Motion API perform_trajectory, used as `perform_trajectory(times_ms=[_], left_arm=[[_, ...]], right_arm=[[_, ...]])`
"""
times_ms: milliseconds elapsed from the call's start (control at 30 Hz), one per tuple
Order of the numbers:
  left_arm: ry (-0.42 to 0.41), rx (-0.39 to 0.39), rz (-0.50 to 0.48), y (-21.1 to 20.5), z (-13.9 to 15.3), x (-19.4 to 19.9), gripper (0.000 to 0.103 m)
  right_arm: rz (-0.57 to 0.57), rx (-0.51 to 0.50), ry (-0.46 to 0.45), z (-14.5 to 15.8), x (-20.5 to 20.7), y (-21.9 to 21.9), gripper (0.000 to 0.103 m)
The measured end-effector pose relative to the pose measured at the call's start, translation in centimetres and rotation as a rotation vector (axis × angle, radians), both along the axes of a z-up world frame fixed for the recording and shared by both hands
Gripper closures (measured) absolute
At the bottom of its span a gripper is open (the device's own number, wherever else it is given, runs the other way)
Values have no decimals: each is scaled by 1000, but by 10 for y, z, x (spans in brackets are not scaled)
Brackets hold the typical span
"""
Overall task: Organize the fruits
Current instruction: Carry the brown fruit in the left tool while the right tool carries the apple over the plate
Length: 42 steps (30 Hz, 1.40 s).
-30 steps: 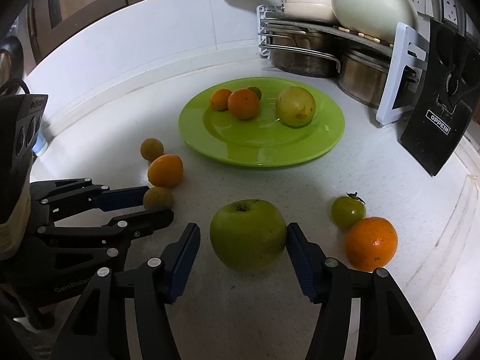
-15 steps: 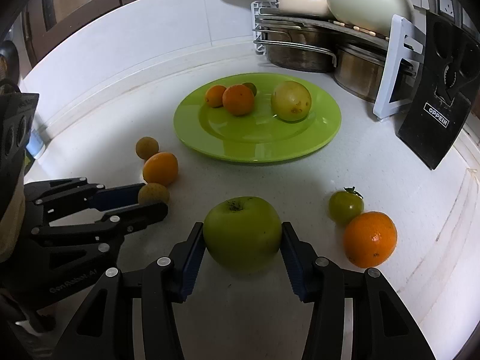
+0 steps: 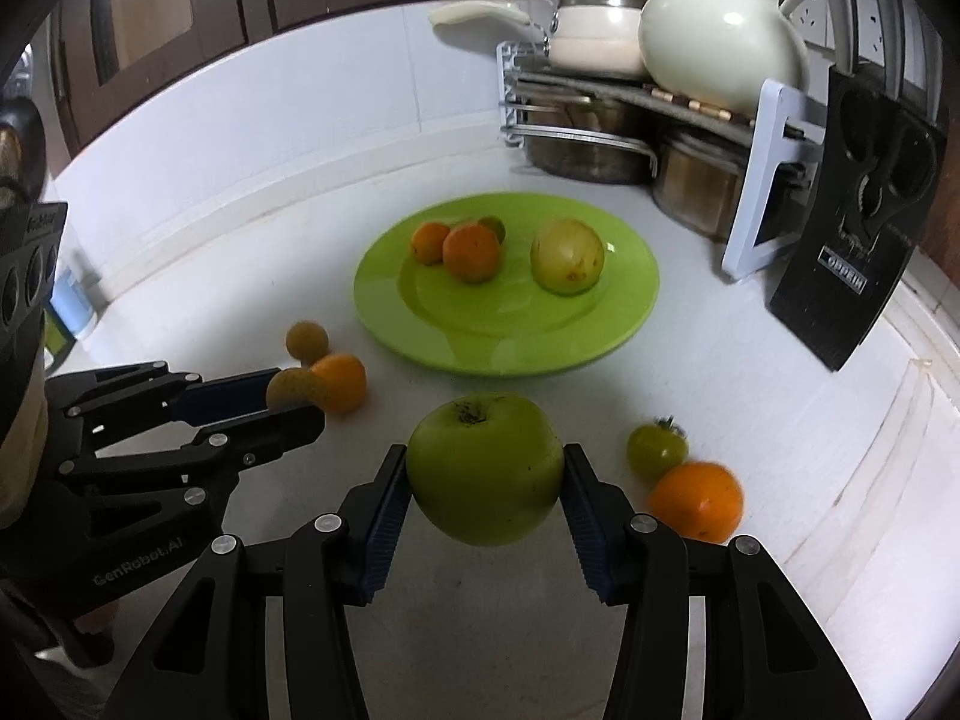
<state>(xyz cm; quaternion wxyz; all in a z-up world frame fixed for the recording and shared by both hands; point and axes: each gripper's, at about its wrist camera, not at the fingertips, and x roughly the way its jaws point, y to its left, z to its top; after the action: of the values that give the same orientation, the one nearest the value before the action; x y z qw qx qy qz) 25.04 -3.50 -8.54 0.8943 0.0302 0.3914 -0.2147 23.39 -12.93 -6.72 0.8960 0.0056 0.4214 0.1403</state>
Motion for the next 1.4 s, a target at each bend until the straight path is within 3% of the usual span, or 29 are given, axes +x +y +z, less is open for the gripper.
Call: perform_trajectory(times_ms=[333,567,833,1100,1400], left_arm=[[-129,-3,2,2,35,14,77],[-176,1,9,1,52,41,77],[-203,32,2,-4,60,81,77],[-148,16,-14,-10,58,131,77],[-32,30,-9,-14,30,180,77]], right_arm=[[-32,7,-97,37,19,-1,53],[-37,25,-148,57,51,1,53],[-41,15,-134,59,94,2,53],[-27,1,-78,53,135,7,53],[-29,-8,39,27,185,8,53]])
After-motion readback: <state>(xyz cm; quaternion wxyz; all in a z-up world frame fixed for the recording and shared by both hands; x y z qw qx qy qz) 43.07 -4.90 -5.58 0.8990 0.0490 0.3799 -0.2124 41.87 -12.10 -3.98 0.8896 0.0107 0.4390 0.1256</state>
